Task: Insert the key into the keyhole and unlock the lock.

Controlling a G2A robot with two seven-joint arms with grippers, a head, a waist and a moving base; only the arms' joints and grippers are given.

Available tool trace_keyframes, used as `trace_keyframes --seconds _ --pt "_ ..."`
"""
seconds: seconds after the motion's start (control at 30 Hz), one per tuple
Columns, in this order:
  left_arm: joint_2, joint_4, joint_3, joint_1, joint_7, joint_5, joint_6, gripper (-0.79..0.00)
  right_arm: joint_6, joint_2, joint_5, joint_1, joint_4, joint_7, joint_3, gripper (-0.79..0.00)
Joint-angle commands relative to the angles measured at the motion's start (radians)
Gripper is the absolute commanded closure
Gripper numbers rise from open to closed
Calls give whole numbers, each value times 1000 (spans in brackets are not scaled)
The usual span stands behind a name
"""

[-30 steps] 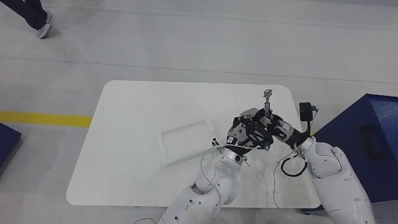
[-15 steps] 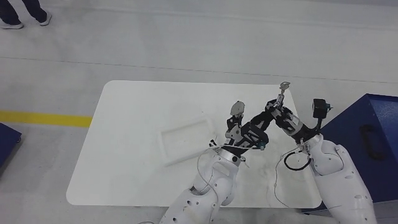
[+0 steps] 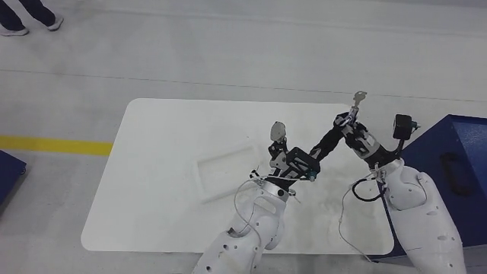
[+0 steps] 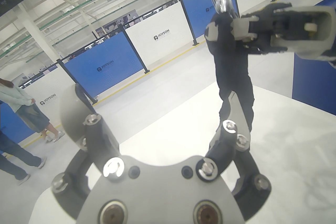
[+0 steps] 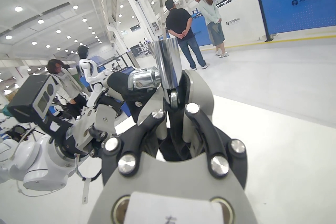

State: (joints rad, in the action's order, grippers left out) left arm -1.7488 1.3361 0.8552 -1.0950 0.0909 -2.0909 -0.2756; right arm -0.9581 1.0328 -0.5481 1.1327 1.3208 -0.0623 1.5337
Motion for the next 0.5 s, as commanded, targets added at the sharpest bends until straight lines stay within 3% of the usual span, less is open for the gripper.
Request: trace_keyframes --seconds 0.0,0.13,0.27,0.47 --pt "9 36 17 -6 -41 -89 31 -785 -5 -2 -212 10 13 49 19 0" --pt "30 128 67 -30 -94 -115 175 -785 -39 -9 -449 9 31 142 48 0" --pt "44 199 88 -56 -79 -45 372 -785 -36 -20 -773 23 85 323 72 0" --pt "45 202 89 -55 -79 -47 383 -785 -29 -21 -801 26 88 345 73 0"
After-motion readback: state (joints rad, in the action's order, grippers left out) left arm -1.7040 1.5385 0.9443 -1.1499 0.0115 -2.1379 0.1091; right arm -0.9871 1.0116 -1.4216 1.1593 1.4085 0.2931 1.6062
